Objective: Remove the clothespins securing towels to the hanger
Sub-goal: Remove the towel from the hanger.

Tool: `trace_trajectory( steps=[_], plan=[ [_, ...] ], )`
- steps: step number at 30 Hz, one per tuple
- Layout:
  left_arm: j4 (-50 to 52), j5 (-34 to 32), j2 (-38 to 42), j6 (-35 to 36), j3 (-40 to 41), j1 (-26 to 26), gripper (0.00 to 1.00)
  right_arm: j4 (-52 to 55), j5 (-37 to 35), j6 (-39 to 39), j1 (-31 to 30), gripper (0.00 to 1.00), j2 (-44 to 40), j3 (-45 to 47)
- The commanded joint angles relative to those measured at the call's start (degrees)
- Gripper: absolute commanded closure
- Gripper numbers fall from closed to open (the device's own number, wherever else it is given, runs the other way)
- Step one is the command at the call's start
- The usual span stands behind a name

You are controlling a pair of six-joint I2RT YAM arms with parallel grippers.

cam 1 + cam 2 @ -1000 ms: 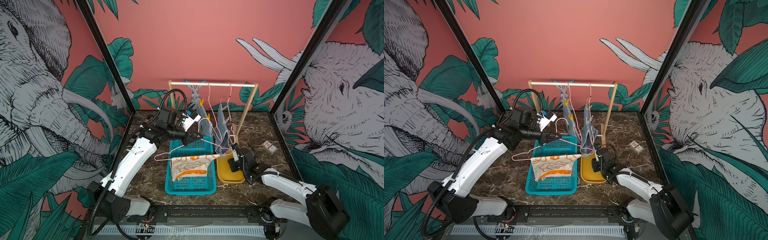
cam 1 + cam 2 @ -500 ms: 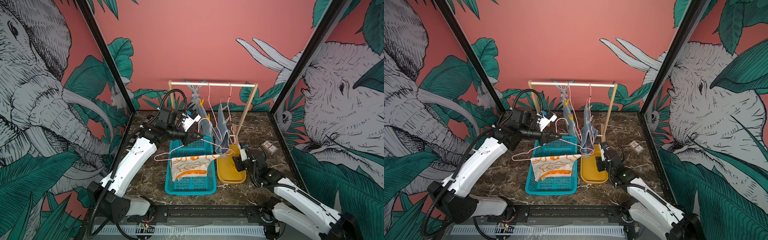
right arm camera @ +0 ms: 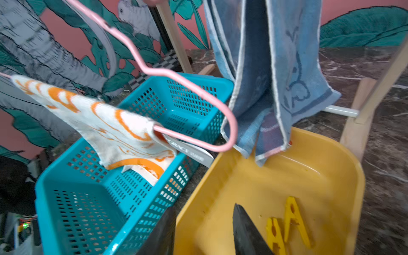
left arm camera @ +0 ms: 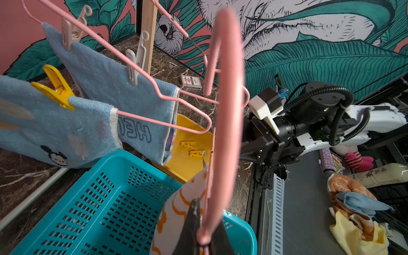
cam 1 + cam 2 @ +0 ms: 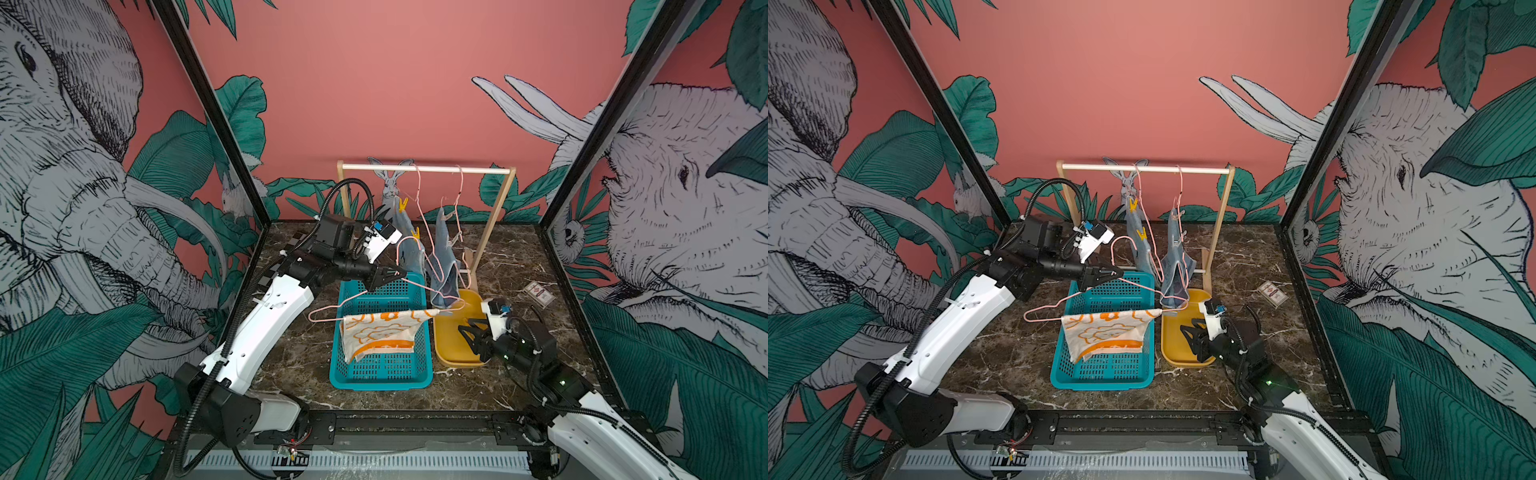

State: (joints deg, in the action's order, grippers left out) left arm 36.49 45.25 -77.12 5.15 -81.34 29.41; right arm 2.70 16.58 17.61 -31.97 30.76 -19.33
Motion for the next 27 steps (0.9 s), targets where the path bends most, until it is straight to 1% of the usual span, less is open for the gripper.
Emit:
trace_trajectory(
  steps=[1,6,10,13,19,27],
  plan=[
    [-1.41,1.62,1.98,-0.44,0.10,-0.14,1.00,-8.74,4.16,2.90,-0.55,0.59,1.70,0.82],
    [-1.11,1.61,2.06,-0.41,-0.38,-0.14,1.00,-17.32,5.35,4.68,-2.61,0.59,7.88,0.25],
    [-0.82,1.48,2.06,-0.38,-0.40,-0.14,1.00,-20.97,3.78,3.81,-6.38,0.60,13.86,-1.52],
    [-0.93,1.67,2.06,-0.38,-0.31,-0.14,1.00,-22.60,2.33,3.07,-8.13,0.60,17.36,-2.80],
    [-0.89,1.70,2.49,-0.38,-0.14,-0.14,1.00,-24.65,1.15,2.04,-8.62,0.61,21.22,-4.52],
    [-0.77,1.57,2.77,-0.30,0.02,-0.12,1.00,-24.58,-1.16,0.76,-8.69,0.62,22.92,-5.92]
  ],
)
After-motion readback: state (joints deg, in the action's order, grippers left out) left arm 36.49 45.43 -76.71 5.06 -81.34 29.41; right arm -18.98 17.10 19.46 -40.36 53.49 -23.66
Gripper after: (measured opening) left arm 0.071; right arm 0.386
